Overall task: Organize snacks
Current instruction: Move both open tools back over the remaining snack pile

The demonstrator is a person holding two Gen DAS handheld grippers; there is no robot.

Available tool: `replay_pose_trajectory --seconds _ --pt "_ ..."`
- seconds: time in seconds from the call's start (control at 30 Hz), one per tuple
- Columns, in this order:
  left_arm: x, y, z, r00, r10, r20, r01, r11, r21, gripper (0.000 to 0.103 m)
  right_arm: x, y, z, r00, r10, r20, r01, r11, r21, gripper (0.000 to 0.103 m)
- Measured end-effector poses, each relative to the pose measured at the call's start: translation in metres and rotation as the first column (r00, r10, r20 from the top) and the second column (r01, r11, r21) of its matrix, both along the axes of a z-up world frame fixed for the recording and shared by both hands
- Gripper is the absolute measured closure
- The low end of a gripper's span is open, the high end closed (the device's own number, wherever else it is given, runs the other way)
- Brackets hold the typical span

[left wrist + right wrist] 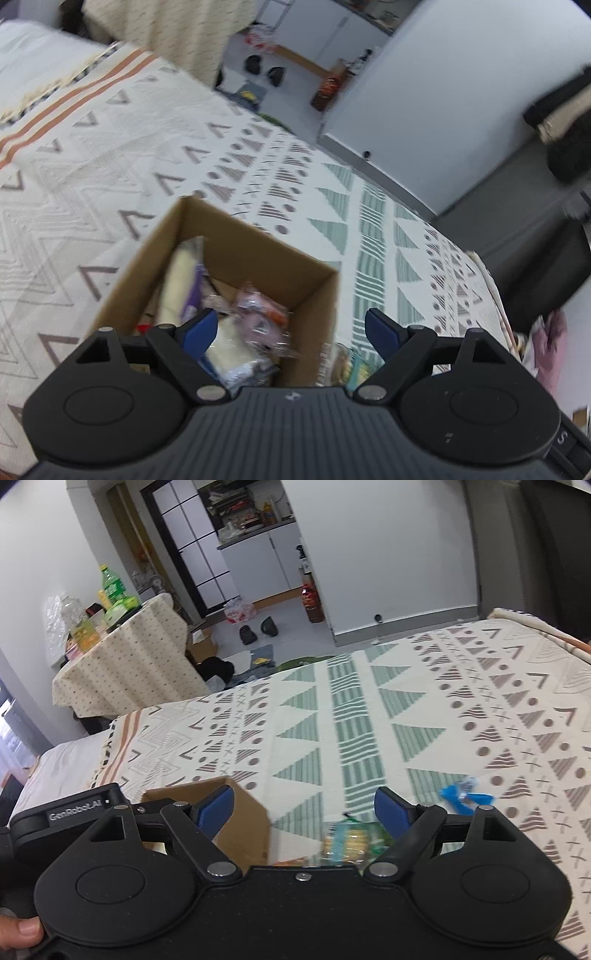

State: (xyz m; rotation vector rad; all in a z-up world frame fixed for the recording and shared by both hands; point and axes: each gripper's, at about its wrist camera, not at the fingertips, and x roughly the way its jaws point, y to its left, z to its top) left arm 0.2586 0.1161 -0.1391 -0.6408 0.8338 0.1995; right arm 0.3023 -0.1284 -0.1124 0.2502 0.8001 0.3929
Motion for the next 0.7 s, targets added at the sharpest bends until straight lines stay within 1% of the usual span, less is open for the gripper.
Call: replay_pose_trajectory --seconds 0.27,0.43,0.57,0.7 --pt "0.003 -0.048 0.006 0.993 -0.117 0.031 0.114 0.991 0.069 0.017 0.000 -0.042 -0.007 0.999 -0.044 -0.007 0.044 0.999 0.009 0.020" --pt "0.002 -0.072 0.007 0.989 -0.148 0.021 0.144 0.983 0.116 0.017 0.000 -0.067 -0.013 0.997 -0.070 -0.013 0.071 0.997 0.024 0.020" --pt "0.003 -0.089 0.006 0.984 -0.176 0.013 0.172 0.975 0.138 0.017 0.001 -0.083 -0.020 0.996 -0.084 -0.020 0.085 0.996 0.034 0.020" --pt "0.004 -0.105 0.002 0.982 -0.191 -0.007 0.190 0.967 0.168 0.017 0.002 -0.093 -0.028 0.997 -0.070 -0.027 0.071 0.997 0.034 0.020"
